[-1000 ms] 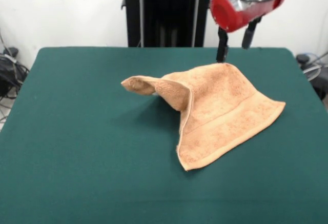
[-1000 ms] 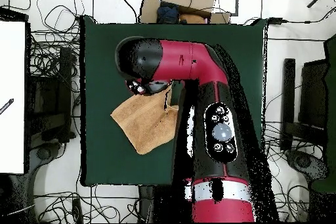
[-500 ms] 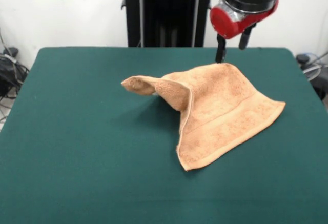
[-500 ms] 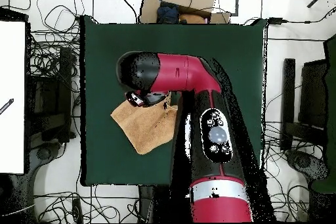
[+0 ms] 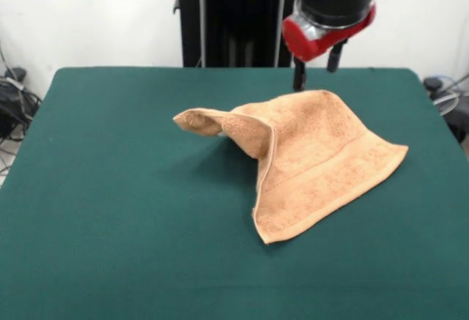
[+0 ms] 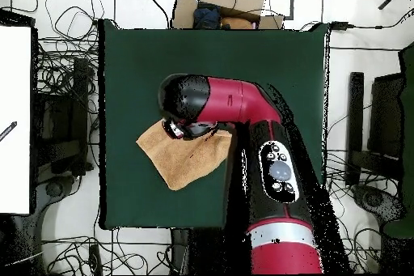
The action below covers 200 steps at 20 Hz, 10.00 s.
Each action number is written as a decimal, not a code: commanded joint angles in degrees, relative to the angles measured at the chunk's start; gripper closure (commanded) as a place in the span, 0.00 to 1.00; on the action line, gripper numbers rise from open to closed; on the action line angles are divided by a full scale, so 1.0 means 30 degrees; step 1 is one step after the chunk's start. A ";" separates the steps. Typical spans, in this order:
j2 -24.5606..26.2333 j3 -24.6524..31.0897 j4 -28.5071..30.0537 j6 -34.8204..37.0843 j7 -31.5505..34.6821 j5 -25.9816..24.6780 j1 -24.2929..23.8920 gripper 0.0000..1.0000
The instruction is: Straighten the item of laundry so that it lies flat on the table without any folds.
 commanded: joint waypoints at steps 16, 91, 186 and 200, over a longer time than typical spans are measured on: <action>0.1182 0.0012 0.3916 -0.3837 0.3471 0.0265 -0.0967 0.00; 0.3335 0.1983 0.1119 -0.5844 -0.0384 -0.2930 -0.4729 0.00; -0.1522 -0.2086 0.0885 -0.4106 0.6692 -0.6183 0.1917 0.00; -0.0598 -0.2360 0.2995 -0.8453 0.6360 -0.5458 0.1376 0.00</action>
